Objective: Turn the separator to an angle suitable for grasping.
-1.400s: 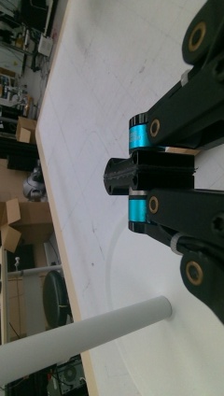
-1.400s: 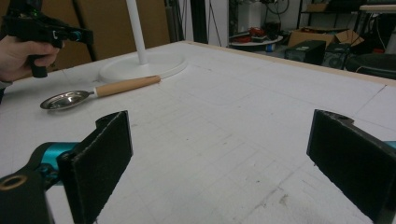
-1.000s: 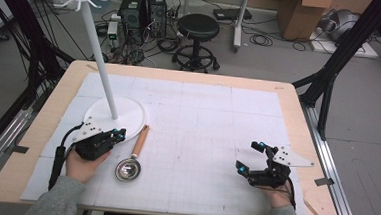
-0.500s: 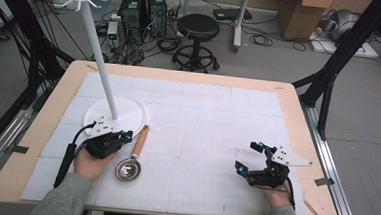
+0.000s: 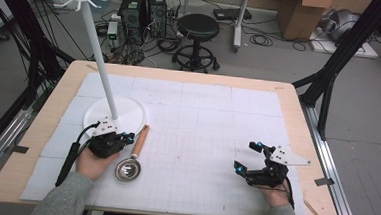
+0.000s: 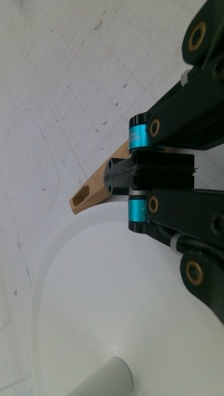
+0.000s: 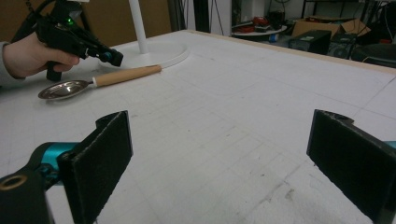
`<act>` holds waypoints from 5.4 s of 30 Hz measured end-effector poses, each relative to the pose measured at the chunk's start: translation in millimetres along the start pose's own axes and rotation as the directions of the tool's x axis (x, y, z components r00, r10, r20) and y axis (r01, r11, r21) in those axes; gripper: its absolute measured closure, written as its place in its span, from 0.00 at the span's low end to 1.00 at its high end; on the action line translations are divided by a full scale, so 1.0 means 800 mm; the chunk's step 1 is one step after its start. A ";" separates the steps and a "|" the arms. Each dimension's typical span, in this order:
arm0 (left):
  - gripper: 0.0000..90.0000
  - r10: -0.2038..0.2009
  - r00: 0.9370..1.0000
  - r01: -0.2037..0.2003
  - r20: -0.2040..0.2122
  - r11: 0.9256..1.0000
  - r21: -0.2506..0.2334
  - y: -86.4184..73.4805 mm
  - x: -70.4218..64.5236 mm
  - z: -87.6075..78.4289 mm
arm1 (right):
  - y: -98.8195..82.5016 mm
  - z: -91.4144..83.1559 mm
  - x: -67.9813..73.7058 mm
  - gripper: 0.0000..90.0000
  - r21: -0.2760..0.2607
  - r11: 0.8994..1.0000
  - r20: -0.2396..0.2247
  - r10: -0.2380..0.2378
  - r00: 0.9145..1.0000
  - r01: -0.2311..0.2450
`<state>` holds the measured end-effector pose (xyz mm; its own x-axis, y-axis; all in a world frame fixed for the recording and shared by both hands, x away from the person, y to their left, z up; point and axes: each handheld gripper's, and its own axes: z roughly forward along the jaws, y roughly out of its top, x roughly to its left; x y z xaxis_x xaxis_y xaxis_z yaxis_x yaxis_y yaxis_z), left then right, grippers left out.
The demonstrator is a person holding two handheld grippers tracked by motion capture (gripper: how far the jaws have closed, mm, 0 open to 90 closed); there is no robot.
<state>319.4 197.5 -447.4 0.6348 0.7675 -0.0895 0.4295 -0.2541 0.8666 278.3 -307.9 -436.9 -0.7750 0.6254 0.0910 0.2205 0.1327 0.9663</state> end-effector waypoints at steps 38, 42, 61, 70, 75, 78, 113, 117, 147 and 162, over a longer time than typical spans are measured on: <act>1.00 -0.039 0.999 0.039 -0.008 0.991 0.129 0.009 0.001 0.028 | -0.001 0.003 0.000 0.07 0.012 1.000 -0.004 0.003 1.000 -0.003; 1.00 -0.036 0.999 0.035 0.003 0.991 0.130 0.009 0.000 0.029 | -0.001 0.004 0.000 0.07 0.013 1.000 -0.002 0.002 1.000 -0.002; 1.00 -0.014 0.999 0.006 0.041 0.985 0.171 0.022 -0.005 0.044 | -0.001 0.004 -0.001 0.07 0.018 1.000 -0.004 0.003 1.000 -0.003; 1.00 -0.017 0.999 0.008 0.043 0.982 0.191 0.026 -0.005 0.048 | -0.001 0.004 0.000 0.07 0.019 1.000 -0.004 0.003 1.000 -0.003; 1.00 0.003 0.999 -0.013 0.047 0.978 0.210 0.034 -0.009 0.057 | -0.002 0.005 0.000 0.07 0.022 1.000 -0.003 0.001 1.000 -0.001; 1.00 -0.011 0.998 -0.002 0.059 0.977 0.214 0.035 -0.006 0.059 | -0.001 0.005 0.000 0.07 0.021 1.000 -0.005 0.000 1.000 0.000; 1.00 0.052 0.997 -0.067 0.060 0.956 0.286 0.049 -0.028 0.067 | -0.002 0.006 -0.001 0.07 0.028 1.000 -0.007 0.002 1.000 -0.002; 1.00 0.074 0.994 -0.094 0.082 0.954 0.283 0.049 -0.033 0.068 | -0.002 0.006 0.000 0.07 0.029 1.000 -0.005 0.001 1.000 -0.001; 1.00 0.170 0.976 -0.205 0.133 0.927 0.316 0.057 -0.065 0.075 | -0.002 0.007 0.000 0.07 0.035 0.999 -0.013 -0.001 1.000 0.002; 1.00 0.190 0.972 -0.226 0.138 0.916 0.331 0.066 -0.072 0.089 | -0.003 0.007 0.000 0.07 0.036 0.999 -0.014 0.001 1.000 0.000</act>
<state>351.8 98.0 -431.4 0.7872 0.6167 0.0104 0.4626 -0.6015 0.6513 281.3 -303.7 -440.3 -0.7828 0.6150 0.0950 0.2421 0.1604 0.9569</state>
